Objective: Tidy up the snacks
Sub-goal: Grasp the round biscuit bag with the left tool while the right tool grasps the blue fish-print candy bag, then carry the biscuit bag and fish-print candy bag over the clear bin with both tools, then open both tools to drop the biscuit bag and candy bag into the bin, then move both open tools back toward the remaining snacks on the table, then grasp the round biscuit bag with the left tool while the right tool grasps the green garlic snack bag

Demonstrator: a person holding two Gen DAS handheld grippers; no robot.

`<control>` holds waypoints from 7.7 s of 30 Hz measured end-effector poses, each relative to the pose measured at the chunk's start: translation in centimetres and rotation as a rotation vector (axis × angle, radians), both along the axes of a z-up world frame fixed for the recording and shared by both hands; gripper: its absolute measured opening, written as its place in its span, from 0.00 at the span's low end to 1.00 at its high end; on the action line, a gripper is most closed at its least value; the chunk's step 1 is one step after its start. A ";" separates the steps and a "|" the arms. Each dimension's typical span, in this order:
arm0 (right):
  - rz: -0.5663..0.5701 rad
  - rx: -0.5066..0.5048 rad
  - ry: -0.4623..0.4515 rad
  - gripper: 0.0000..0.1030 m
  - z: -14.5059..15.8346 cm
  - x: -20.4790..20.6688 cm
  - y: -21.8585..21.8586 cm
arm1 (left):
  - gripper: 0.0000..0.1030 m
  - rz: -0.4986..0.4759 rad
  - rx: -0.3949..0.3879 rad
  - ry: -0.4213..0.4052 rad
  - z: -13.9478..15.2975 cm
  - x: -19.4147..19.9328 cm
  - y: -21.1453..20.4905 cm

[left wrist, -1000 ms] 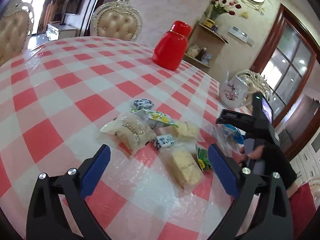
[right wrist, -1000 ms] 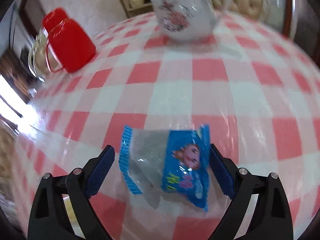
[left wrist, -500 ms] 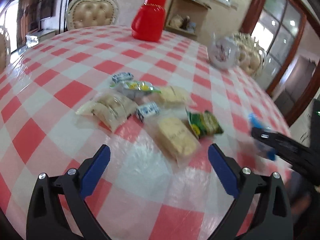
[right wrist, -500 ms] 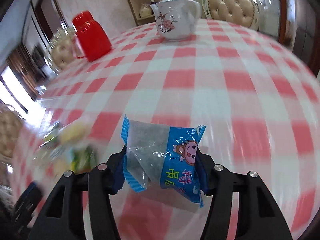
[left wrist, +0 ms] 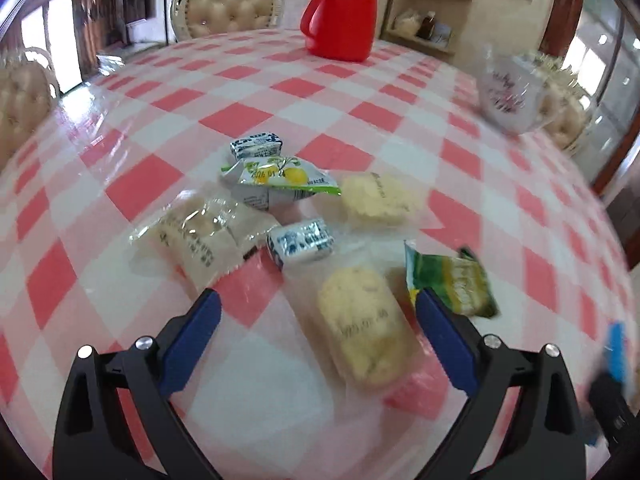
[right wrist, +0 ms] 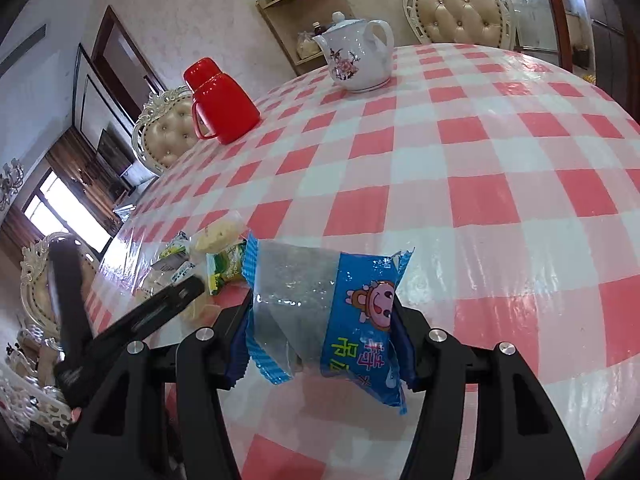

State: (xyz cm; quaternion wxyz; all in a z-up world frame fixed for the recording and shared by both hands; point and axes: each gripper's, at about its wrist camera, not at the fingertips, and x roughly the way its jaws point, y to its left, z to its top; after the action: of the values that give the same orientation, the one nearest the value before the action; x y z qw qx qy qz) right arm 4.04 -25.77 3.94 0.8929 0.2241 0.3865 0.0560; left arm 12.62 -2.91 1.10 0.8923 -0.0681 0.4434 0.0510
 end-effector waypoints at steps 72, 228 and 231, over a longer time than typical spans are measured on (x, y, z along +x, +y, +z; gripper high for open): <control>0.189 0.206 -0.057 0.55 -0.1 -14.9 9.9 | 0.36 -0.241 -0.060 -0.321 5.6 -26.5 7.3; 0.140 -0.132 -0.021 0.40 1.0 3.1 6.8 | 0.96 -0.138 -0.037 -0.101 2.0 -2.3 9.8; 0.112 -0.118 -0.041 0.40 1.6 2.5 5.9 | 0.96 -0.217 0.063 -0.086 1.7 -2.7 9.1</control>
State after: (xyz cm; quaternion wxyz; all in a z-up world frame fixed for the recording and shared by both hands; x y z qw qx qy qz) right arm 6.55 -19.88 5.59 0.9078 0.1480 0.3826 0.0876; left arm 9.90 6.24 2.81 0.9124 0.0060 0.4078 -0.0349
